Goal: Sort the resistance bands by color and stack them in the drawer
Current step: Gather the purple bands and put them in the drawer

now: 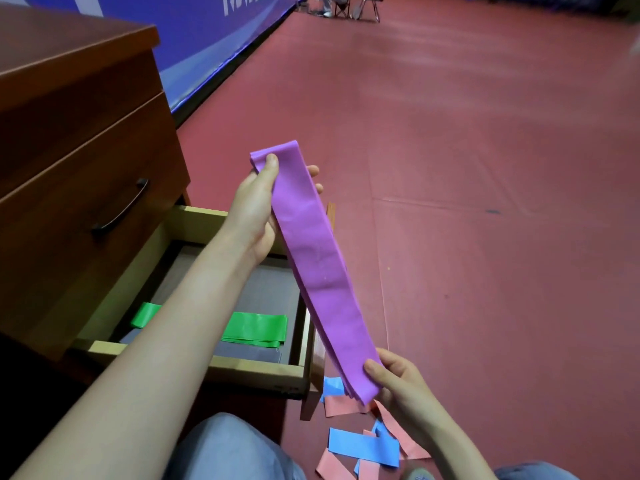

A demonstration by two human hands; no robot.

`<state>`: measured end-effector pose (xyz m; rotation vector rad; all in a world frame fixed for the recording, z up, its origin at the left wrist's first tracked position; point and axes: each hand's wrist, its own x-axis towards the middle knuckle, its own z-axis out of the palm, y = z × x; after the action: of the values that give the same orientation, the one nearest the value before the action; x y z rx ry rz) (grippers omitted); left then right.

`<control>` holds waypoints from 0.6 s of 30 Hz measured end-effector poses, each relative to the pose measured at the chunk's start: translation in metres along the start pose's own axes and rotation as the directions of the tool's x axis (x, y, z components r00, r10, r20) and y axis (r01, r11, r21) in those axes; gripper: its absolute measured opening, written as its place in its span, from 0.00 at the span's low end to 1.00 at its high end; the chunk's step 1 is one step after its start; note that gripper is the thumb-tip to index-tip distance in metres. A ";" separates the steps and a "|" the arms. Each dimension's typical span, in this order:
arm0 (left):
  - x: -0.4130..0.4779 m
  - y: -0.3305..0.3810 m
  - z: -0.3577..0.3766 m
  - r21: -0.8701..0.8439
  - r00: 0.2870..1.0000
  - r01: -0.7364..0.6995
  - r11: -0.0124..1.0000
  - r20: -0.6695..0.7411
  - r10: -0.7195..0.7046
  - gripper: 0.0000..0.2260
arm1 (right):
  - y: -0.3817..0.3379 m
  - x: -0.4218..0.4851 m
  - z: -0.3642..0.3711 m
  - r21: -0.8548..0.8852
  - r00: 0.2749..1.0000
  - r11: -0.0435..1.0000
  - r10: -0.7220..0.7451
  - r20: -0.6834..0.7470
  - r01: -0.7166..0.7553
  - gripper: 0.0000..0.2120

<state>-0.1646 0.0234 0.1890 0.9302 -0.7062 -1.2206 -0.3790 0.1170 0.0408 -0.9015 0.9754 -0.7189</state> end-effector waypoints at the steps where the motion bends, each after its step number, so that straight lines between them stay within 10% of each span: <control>1: 0.002 -0.002 -0.002 0.011 1.000 -0.002 1.000 -0.005 0.002 0.15 | -0.001 -0.001 -0.003 0.023 1.000 1.000 0.009 0.009 -0.009 0.17; 9: 0.023 -0.026 -0.040 0.009 0.980 -0.022 1.000 -0.199 0.024 0.10 | -0.035 0.025 -0.029 -0.026 0.974 0.998 0.045 -0.223 -0.052 0.42; 13: 0.033 -0.042 -0.090 -0.201 0.908 0.054 0.978 -0.398 -0.132 0.08 | -0.074 0.062 -0.029 -0.198 0.965 0.974 0.055 -0.257 -0.109 0.13; 18: 0.037 -0.053 -0.150 -0.121 0.764 0.135 0.983 -0.619 -0.181 0.15 | -0.109 0.116 0.006 -0.545 0.977 0.815 0.123 -0.174 -0.199 0.07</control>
<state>-0.0513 0.0148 0.0714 1.2712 -0.0425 -0.9741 -0.3402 -0.0283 0.0952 -1.2739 1.4035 -0.3413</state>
